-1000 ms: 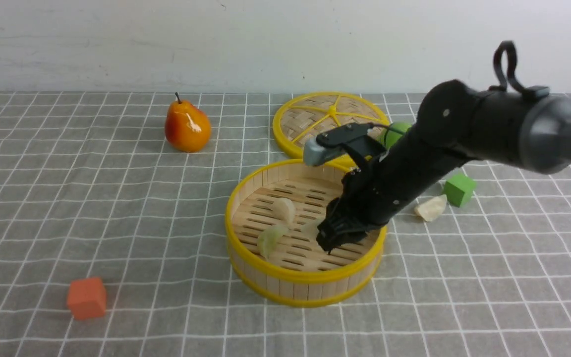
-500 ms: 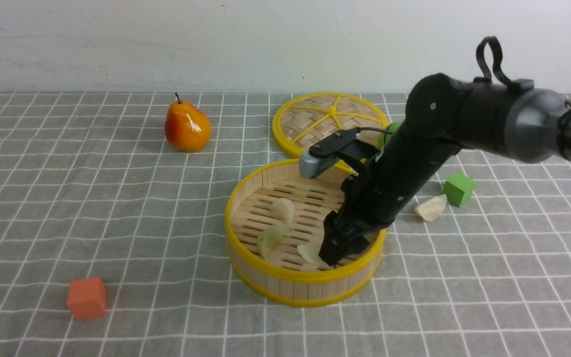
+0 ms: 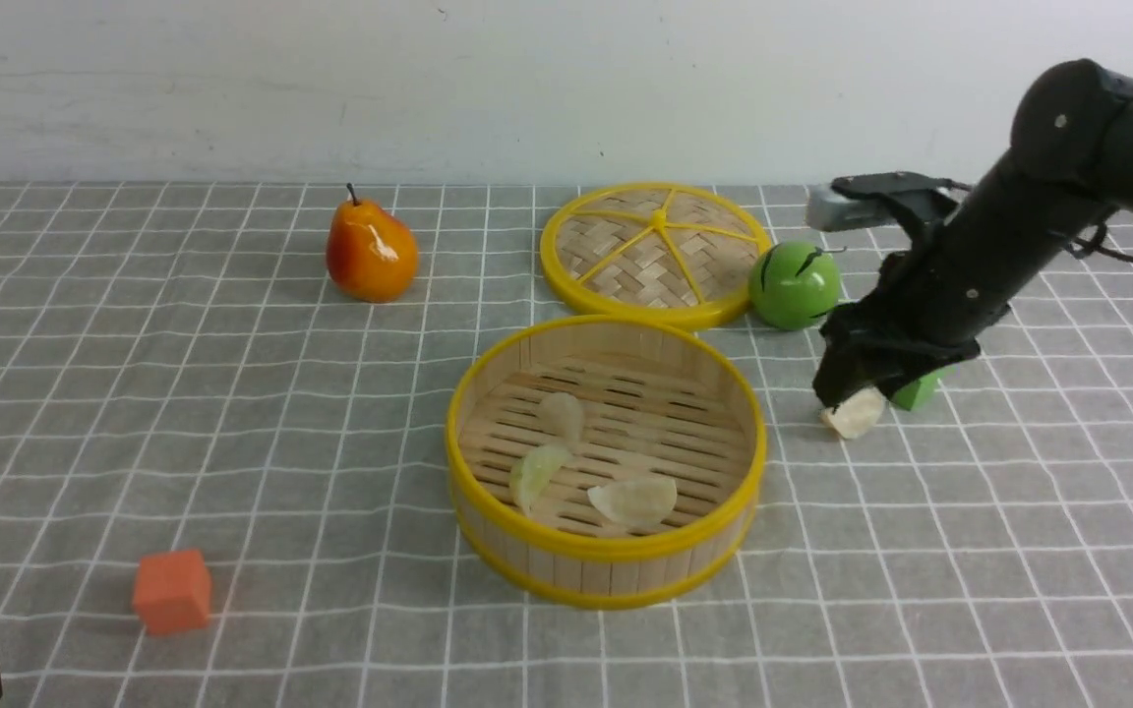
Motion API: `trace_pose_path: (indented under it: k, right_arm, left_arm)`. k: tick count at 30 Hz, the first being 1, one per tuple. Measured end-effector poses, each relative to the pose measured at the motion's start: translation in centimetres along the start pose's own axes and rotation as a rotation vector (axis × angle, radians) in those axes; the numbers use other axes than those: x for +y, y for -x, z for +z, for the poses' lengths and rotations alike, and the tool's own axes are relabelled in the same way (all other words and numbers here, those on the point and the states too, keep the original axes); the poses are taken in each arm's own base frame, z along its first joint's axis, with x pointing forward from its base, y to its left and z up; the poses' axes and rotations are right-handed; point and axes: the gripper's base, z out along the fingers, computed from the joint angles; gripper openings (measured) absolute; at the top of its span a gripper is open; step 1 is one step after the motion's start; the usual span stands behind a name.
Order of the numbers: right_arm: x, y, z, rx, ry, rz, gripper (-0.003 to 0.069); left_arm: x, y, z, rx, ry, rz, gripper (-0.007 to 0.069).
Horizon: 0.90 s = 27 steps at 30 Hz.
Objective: Put the dumplings into the steamer on the table with the grey tablecloth.
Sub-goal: 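Reach for and grasp a dumpling lying on the table beside the steamer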
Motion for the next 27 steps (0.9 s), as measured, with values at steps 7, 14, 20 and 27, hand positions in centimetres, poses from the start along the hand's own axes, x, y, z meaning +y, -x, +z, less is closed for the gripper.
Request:
trace_pose_path:
  k: [7,14,20,27]
  right_arm:
    - [-2.7,0.4,4.0,-0.075,-0.002,0.311,0.0433]
    - [-2.5,0.6,6.2,-0.096,-0.017,0.305,0.0374]
    - [-2.0,0.6,6.4,-0.080,-0.040,0.209,0.0270]
    - [-1.3,0.1,4.8,-0.015,-0.027,0.126,0.0270]
  left_arm:
    - [-0.1,0.2,0.1,-0.039,-0.014,0.021,0.0237]
    - [-0.1,-0.4,0.5,-0.034,-0.016,0.036,0.0237]
    - [0.0,-0.4,0.6,-0.036,-0.009,0.048,0.0237]
    - [0.0,-0.4,0.6,-0.037,-0.008,0.050,0.0237]
